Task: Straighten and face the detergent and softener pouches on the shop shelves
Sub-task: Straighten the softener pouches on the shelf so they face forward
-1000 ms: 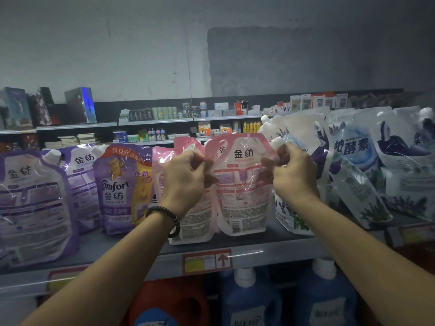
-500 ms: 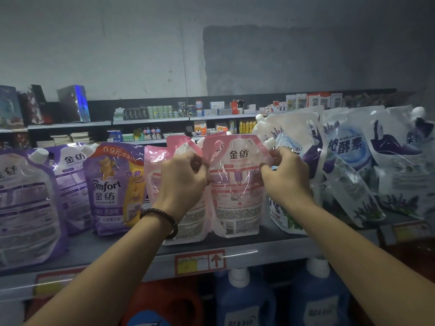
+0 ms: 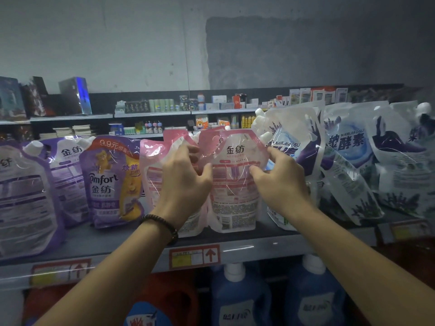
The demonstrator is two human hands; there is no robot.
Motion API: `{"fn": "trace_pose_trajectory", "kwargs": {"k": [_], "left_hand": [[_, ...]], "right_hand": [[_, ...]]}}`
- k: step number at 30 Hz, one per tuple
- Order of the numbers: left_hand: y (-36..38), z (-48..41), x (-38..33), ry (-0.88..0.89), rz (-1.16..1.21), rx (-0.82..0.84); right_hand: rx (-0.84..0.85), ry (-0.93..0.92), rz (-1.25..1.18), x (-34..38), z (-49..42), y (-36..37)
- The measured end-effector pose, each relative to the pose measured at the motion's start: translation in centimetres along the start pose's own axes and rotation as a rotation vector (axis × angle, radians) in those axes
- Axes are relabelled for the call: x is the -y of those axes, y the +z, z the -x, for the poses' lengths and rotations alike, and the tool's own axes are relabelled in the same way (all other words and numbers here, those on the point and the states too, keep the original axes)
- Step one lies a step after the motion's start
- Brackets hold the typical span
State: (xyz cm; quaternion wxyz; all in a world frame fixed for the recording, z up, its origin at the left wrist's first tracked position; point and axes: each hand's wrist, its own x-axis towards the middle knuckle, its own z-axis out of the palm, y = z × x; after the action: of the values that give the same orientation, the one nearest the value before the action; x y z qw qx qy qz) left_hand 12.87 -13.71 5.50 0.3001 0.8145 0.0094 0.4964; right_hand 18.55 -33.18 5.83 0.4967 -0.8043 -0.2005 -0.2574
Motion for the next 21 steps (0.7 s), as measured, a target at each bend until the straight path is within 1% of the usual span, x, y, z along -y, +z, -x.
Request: {"fn": "trace_pose_trajectory", "kwargs": {"k": [6, 9, 21], "left_hand": [[0.1, 0.9, -0.5, -0.012, 0.013, -0.012], [0.0, 1.6, -0.7, -0.019, 0.035, -0.001], [-1.5, 2.8, -1.1, -0.068, 0.179, 0.173]], "right_hand": [[0.013, -0.023, -0.02, -0.1, 0.9, -0.7], [0.01, -0.004, -0.038, 0.0, 1.5, -1.0], [0.006, 0.128, -0.093, 0.9, 4.4, -1.0]]}}
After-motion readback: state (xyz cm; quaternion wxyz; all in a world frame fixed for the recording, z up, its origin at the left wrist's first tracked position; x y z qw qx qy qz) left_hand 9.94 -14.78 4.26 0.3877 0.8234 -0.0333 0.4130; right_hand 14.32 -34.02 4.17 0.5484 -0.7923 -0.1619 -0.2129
